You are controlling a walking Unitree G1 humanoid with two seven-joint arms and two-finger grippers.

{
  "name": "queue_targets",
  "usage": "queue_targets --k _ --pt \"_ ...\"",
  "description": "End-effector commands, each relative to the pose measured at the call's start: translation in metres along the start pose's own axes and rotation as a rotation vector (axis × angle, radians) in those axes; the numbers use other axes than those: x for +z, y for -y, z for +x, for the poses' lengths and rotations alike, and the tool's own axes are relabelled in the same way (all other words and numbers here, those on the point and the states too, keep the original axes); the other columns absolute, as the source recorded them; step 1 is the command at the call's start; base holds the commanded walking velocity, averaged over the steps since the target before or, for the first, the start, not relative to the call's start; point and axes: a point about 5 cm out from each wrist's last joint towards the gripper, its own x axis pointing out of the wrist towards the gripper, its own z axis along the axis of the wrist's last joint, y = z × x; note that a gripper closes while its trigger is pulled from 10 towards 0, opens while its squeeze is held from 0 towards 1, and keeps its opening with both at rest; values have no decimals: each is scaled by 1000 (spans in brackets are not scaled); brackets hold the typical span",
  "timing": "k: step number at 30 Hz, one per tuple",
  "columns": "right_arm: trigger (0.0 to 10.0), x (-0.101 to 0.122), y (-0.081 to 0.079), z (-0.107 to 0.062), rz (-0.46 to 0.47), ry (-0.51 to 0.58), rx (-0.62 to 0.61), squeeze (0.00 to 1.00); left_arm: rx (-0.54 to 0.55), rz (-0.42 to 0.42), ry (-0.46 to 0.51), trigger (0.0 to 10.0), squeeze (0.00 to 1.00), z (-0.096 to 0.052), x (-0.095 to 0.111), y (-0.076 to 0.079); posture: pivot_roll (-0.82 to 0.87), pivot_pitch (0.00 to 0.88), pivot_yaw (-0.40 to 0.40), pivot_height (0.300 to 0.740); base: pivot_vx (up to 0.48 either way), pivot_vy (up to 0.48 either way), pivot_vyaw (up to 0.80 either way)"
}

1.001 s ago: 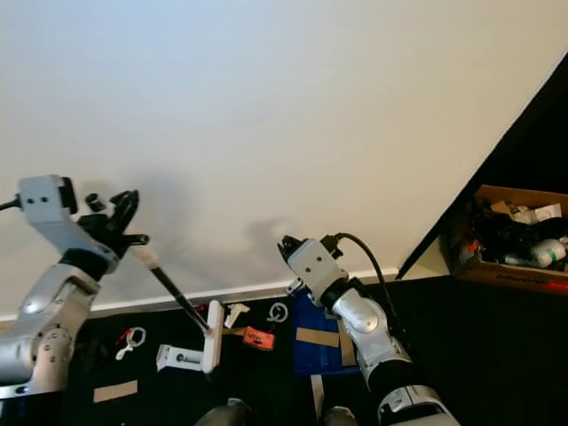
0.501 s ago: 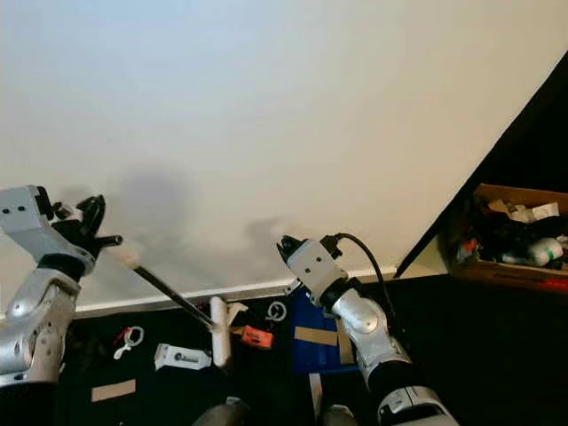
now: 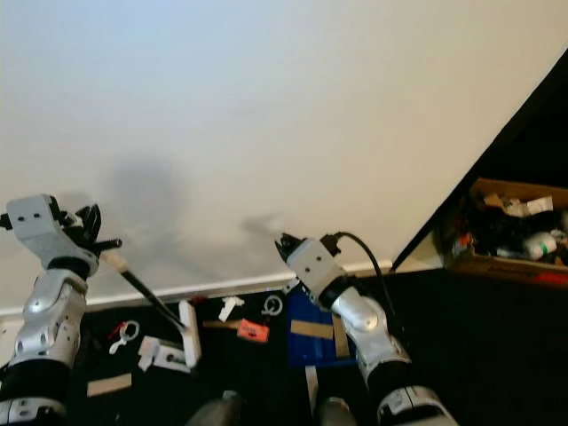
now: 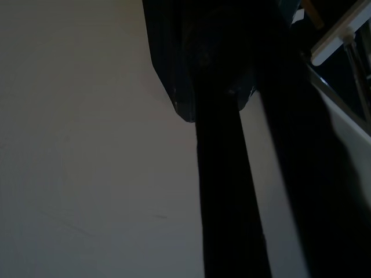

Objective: Sweep floor

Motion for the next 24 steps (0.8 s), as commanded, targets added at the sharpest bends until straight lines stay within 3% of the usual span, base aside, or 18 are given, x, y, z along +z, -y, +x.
queue_targets --k 1,4,6,10,14,22,24 --pt "10000 -11 -21 -5 80 -43 41 0 28 21 -106 10000 0 -11 -25 -9 127 466 124 740 0 0 0" --pt "10000 -10 -20 -5 92 -37 29 0 15 -3 -108 10000 0 -10 -27 -4 120 477 125 740 0 0 0" --pt "10000 -10 -16 -4 145 -30 -20 0 -12 -67 -105 10000 0 -8 -28 6 120 477 125 740 0 0 0" --pt "10000 -10 -15 -4 149 -31 -27 0 -68 -198 -94 10000 0 -5 -30 29 116 475 126 740 0 0 0" --pt "10000 -10 -17 -3 136 -33 -5 0 -136 -381 -90 10000 0 -1 -30 63 115 469 131 740 0 0 0" --pt "10000 -8 -17 -2 140 -31 -3 0 -290 -513 -83 10000 0 -1 -23 116 114 463 140 740 0 0 0" --pt "10000 -8 -17 -2 140 -31 -2 0 -302 -523 -82 10000 0 -1 -22 120 114 463 140 740 0 0 0"
